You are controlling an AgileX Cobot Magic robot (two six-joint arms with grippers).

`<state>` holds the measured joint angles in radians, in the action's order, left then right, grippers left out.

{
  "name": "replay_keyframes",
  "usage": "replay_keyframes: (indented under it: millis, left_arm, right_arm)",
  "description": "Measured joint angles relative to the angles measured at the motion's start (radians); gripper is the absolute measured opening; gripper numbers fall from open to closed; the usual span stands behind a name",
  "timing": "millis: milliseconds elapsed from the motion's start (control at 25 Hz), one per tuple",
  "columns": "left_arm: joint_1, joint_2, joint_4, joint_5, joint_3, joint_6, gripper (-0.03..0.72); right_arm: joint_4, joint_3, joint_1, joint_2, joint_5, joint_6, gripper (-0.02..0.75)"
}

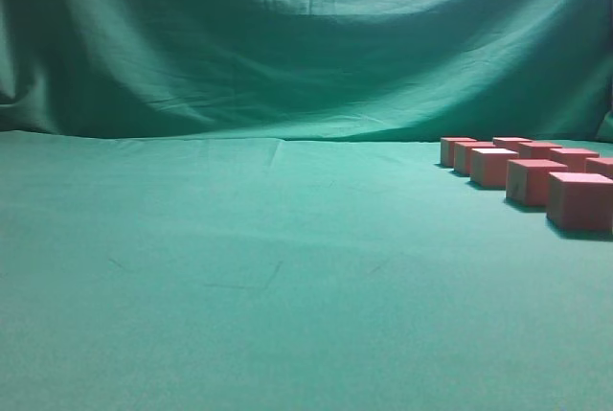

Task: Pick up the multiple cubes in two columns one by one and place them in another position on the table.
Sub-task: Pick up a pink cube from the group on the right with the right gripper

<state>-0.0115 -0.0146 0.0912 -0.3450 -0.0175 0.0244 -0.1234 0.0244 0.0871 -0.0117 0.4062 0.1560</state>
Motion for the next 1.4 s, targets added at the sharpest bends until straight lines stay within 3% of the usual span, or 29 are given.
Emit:
replay_keyframes:
  millis: [1080, 1160, 1320, 1400]
  left_arm:
    - [0.0, 0.0, 0.0, 0.0, 0.0, 0.0, 0.0]
    - [0.0, 0.0, 0.0, 0.0, 0.0, 0.0, 0.0]
    - [0.0, 0.0, 0.0, 0.0, 0.0, 0.0, 0.0]
    - [0.0, 0.0, 0.0, 0.0, 0.0, 0.0, 0.0]
  right_arm:
    - [-0.008, 0.0, 0.0, 0.0, -0.009, 0.0, 0.0]
    - [-0.082, 0.0, 0.0, 0.0, -0.05, -0.004, 0.0]
    - [-0.397, 0.001, 0.0, 0.0, -0.196, -0.008, 0.0]
    - [-0.479, 0.001, 0.0, 0.0, -0.26, -0.008, 0.0]
